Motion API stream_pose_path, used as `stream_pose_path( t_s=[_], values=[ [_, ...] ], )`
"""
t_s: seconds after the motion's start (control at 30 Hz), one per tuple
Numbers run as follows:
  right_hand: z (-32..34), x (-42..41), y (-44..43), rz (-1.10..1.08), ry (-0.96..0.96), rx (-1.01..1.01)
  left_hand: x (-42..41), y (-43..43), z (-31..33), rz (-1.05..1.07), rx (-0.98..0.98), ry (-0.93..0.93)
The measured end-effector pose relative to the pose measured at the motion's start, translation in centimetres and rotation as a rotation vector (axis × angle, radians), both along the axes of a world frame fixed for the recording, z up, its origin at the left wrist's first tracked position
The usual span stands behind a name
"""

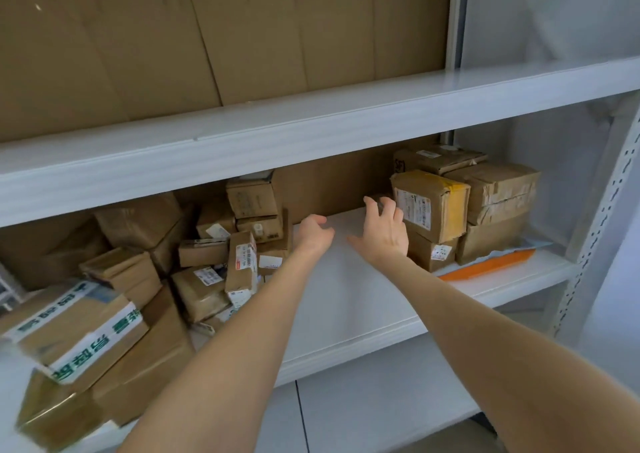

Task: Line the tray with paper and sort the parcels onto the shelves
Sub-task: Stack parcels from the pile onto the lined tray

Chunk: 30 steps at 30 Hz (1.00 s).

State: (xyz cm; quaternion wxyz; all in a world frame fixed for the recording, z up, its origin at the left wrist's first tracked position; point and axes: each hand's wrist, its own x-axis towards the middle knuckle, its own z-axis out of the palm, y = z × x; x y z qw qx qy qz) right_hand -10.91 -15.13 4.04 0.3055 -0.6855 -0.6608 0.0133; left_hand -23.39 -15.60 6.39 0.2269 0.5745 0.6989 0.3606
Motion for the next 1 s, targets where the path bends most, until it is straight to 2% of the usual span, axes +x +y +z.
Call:
stream_pose_path(
  t_s=[0.23, 0.4, 0.53, 0.73, 1.0],
  values=[
    [0.6, -6.3, 2.6, 0.089, 0.110, -0.124, -6.8, 1.7, 0.3, 0.080, -0.020, -0.002],
    [2.0, -10.7, 6.1, 0.232, 0.392, -0.324, -11.9, 4.4, 1.5, 0.145, -0.008, -0.012],
    [3.1, -14.1, 9.1, 0.321, 0.621, -0.418, -15.4, 6.7, 2.3, 0.226, 0.038, -0.170],
    [3.2, -17.5, 12.7, 0.382, 0.815, -0.478, -18.8, 10.0, 2.5, 0.253, 0.043, -0.452],
    [1.3, -18.7, 15.7, 0.396, 0.931, -0.424, -21.4, 13.1, 1.3, 0.166, 0.015, -0.524]
  ],
)
